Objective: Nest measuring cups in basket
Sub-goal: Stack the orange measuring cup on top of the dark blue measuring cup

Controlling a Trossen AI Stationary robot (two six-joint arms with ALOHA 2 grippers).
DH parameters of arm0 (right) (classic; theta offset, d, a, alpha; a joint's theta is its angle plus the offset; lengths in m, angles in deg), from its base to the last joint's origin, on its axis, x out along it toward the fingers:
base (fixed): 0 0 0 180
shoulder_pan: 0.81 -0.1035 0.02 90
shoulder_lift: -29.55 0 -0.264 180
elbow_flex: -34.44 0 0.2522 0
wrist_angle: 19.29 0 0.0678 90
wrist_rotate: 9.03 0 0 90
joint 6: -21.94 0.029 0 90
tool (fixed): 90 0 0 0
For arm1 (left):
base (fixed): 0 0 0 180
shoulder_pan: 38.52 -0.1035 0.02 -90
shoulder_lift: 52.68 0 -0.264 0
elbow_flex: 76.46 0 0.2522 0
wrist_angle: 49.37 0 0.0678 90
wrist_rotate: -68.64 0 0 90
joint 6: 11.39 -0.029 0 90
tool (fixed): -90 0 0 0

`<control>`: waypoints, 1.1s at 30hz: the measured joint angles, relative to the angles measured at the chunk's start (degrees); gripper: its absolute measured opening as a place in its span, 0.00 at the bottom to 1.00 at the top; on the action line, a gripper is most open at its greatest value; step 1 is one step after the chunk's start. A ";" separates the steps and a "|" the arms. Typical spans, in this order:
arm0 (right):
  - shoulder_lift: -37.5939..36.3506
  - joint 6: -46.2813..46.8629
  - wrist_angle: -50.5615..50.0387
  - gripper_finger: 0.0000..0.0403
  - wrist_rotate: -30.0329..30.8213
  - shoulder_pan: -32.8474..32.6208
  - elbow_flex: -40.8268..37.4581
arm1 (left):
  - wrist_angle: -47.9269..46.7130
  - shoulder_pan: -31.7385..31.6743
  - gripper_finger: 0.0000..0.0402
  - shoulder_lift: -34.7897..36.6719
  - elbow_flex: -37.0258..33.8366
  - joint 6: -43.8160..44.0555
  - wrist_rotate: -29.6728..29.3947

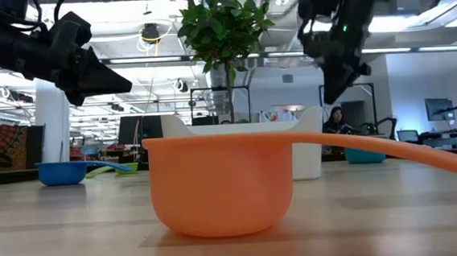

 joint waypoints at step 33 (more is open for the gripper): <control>23.80 0.30 25.74 0.23 -0.69 -41.74 13.83 | -3.90 34.11 0.11 -25.70 19.49 12.23 -15.56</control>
